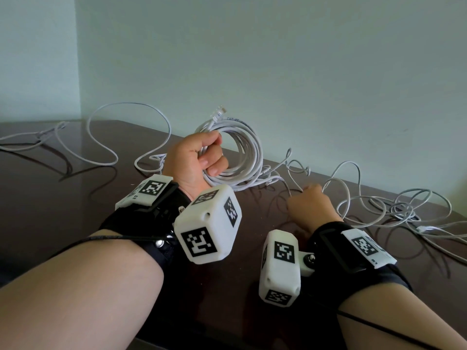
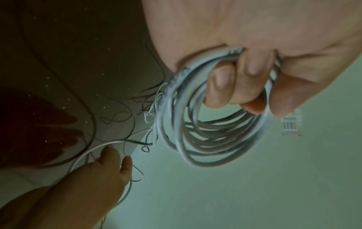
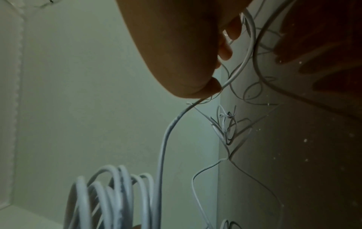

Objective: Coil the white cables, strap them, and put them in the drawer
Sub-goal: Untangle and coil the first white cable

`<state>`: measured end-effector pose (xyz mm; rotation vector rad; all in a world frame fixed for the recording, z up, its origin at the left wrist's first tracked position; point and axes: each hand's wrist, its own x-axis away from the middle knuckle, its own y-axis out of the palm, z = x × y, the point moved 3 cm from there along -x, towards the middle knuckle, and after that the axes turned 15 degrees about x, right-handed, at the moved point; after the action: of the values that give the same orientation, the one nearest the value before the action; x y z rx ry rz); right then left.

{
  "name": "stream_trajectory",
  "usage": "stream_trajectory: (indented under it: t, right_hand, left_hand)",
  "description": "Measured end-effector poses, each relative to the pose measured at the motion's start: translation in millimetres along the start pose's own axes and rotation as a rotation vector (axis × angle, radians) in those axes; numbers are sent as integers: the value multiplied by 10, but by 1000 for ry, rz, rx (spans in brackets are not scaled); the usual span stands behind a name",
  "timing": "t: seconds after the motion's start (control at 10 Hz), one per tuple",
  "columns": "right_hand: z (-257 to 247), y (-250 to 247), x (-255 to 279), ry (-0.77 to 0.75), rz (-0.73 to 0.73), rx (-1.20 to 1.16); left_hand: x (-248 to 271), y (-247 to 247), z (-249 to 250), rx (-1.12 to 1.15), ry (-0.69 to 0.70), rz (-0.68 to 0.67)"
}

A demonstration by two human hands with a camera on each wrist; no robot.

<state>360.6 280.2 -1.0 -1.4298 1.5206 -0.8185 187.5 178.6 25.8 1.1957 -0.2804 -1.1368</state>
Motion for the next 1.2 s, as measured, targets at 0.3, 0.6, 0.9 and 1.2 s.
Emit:
stream_trajectory:
  t: [0.3, 0.6, 0.9, 1.2]
  right_hand:
    - [-1, 53, 10, -98, -187, 103]
    - [94, -149, -76, -133, 143, -260]
    - [98, -201, -41, -93, 197, -380]
    - [7, -342, 149, -101, 118, -656]
  left_hand:
    - [3, -24, 41, 0, 8, 1]
    - [-12, -17, -14, -408, 46, -46]
    - [-21, -43, -17, -416, 20, 39]
    - [-106, -152, 80, -547, 172, 180]
